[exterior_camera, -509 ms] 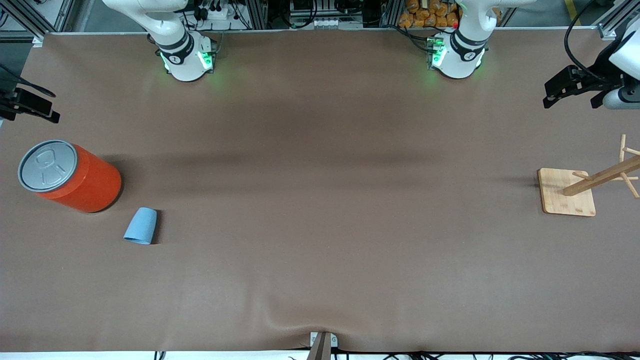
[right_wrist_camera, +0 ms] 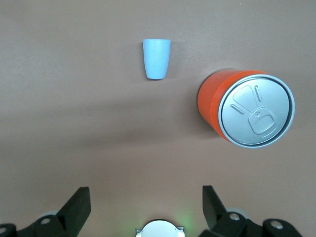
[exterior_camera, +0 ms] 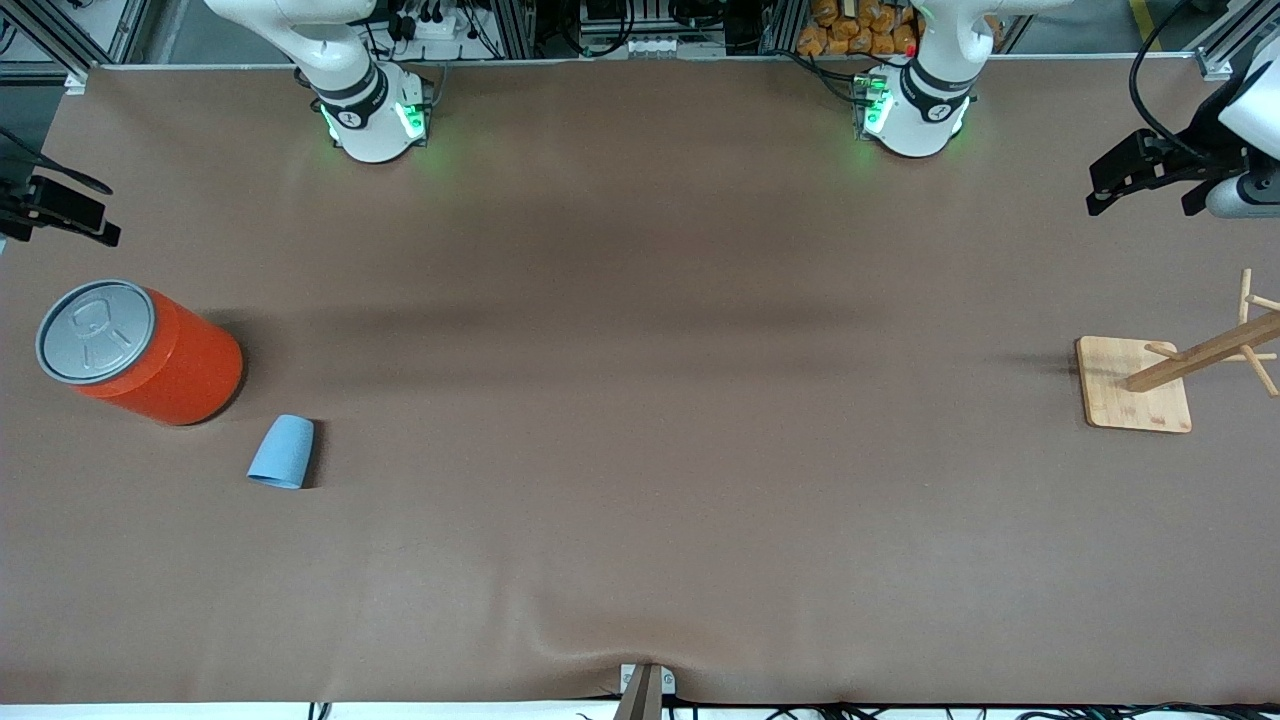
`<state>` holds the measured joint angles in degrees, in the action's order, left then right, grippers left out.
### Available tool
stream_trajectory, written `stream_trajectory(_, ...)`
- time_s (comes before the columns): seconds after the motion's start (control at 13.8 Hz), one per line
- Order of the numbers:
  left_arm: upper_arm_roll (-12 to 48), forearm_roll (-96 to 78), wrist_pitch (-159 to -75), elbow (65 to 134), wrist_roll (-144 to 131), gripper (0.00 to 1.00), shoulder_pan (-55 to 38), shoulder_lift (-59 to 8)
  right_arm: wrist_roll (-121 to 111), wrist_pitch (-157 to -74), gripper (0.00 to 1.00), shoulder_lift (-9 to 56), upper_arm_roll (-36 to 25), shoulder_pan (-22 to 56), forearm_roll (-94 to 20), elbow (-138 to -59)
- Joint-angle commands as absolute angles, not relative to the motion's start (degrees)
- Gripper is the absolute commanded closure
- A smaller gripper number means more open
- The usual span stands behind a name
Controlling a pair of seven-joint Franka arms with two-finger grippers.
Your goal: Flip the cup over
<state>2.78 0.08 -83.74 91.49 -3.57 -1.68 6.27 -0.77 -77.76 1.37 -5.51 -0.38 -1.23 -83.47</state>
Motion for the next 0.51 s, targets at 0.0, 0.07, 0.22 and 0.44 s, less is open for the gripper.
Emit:
stream_trajectory(0.0,3.0,0.1,-81.8,89.8,-2.5,0.0,-1.1,5.6,0.0,-77.7,0.0,2.4,-5.4,-0.4,-2.5,-82.7)
stream_trajectory(0.07,3.0,0.1,-81.8,90.0,-2.5,0.0,-1.1,5.7,0.0,-77.8,0.0,3.5,-5.3,0.0,-2.9,-82.7)
stream_trajectory(0.22,3.0,0.1,-81.7,90.1,-2.4,0.0,-1.1,5.7,-0.4,-79.4,0.0,6.4,-5.2,2.7,-3.2,-82.6)
stream_trajectory(0.44,3.0,0.0,-81.8,89.7,-2.3,0.0,-1.1,5.7,-0.4,-80.9,0.0,9.8,-5.2,8.6,-3.3,-82.6)
